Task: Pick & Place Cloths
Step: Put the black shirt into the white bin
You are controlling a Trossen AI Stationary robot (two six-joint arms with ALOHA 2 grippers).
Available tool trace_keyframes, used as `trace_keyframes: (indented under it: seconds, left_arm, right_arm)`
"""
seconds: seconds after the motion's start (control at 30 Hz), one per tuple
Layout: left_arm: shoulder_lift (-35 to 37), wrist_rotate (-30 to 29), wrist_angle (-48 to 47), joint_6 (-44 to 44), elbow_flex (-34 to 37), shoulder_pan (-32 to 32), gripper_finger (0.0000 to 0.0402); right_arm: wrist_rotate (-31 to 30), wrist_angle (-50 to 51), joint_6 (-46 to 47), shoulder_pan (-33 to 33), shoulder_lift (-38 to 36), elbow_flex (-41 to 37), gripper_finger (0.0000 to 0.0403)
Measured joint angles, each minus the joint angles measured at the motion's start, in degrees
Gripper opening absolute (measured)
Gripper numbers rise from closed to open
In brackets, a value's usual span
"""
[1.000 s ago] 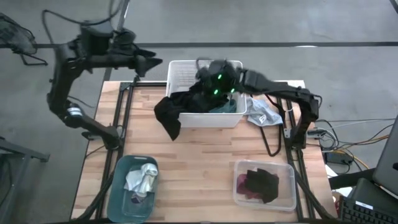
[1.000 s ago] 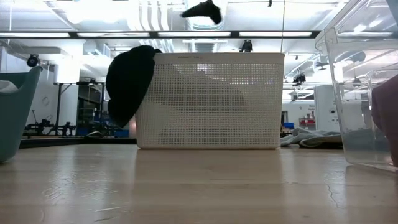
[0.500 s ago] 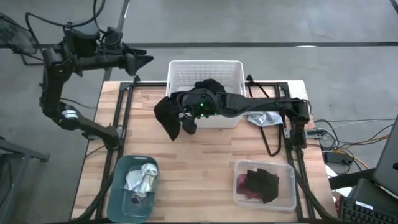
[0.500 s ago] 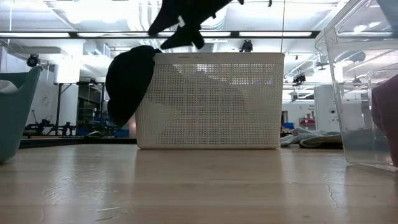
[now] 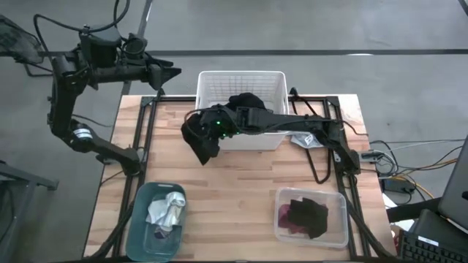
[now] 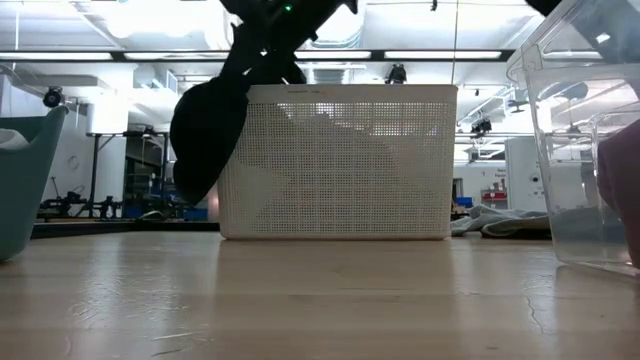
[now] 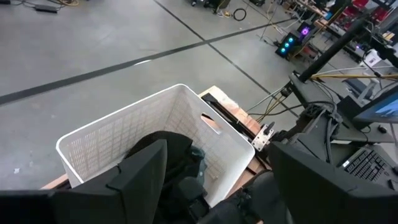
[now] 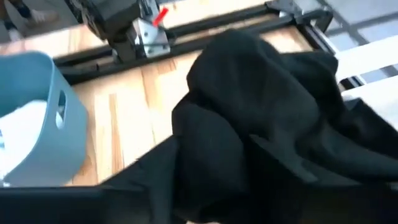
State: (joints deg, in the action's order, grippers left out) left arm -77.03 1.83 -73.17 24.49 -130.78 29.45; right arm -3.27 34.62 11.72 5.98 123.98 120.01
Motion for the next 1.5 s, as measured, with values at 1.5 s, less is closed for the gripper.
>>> trace_keyframes:
  seconds: [1.5]
  left_arm:
    - [-0.02, 0.02, 0.25, 0.59, 3.55, 0.0, 0.0287]
  right_arm:
    - [4.89, 13.08, -1.88, 0.93, 1.16, 10.09, 0.0017]
